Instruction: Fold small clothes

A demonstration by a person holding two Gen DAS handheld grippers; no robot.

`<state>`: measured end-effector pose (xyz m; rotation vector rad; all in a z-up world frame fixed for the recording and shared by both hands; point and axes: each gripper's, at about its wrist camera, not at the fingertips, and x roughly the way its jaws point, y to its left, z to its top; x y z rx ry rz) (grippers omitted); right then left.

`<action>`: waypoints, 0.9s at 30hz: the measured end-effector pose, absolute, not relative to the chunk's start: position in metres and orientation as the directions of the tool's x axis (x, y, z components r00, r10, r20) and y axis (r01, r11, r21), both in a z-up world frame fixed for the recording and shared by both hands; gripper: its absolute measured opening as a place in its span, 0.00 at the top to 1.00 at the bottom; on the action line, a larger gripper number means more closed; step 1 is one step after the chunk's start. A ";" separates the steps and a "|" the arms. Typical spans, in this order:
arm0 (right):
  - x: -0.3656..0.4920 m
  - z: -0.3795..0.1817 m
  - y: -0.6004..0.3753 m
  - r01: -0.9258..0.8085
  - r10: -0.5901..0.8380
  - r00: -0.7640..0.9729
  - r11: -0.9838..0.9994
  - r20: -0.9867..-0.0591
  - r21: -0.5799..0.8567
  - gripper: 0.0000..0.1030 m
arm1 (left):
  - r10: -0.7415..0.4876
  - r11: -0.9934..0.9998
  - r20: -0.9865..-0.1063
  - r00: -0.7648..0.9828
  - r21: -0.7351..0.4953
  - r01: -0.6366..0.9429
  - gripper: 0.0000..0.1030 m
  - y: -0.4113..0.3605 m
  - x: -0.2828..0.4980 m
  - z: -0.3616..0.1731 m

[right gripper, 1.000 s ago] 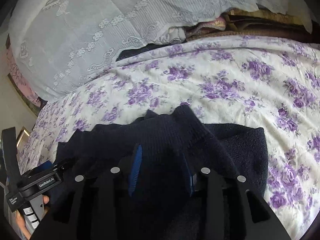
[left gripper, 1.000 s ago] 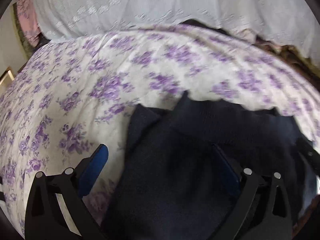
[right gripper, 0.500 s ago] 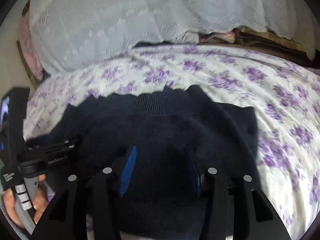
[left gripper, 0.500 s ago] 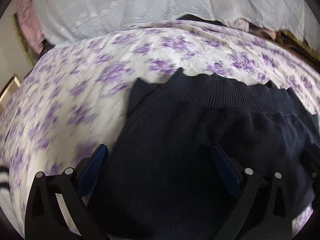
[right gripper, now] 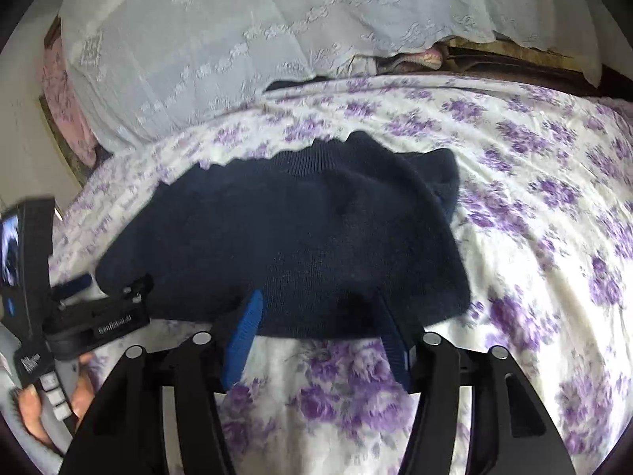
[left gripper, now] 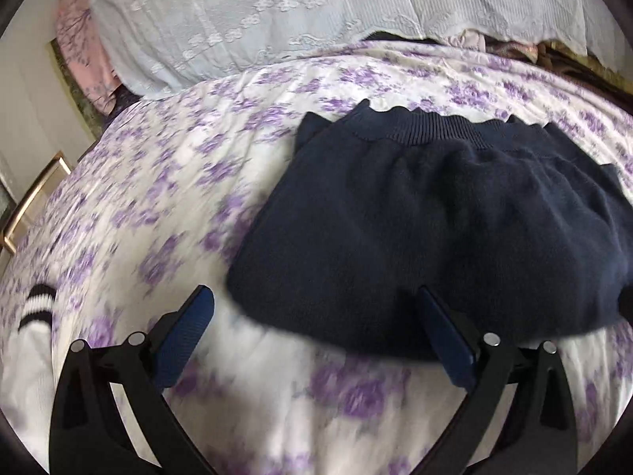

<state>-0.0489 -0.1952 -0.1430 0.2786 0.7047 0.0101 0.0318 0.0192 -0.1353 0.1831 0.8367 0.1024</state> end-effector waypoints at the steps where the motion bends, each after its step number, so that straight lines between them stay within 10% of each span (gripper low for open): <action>1: -0.054 -0.142 -0.198 0.094 0.099 0.771 0.959 -0.629 0.267 0.35 | 0.154 0.982 -0.724 0.673 0.185 -0.025 0.04 0.023 0.022 -0.133; 13: -0.072 -0.174 -0.273 0.170 0.308 0.780 0.734 -0.545 0.658 0.03 | 0.113 0.984 -0.688 0.717 0.179 0.016 0.04 0.000 0.009 -0.106; 27: -0.066 -0.170 -0.271 0.149 0.314 0.775 0.752 -0.548 0.642 0.03 | 0.105 0.983 -0.710 0.697 0.181 0.037 0.04 -0.009 0.051 -0.114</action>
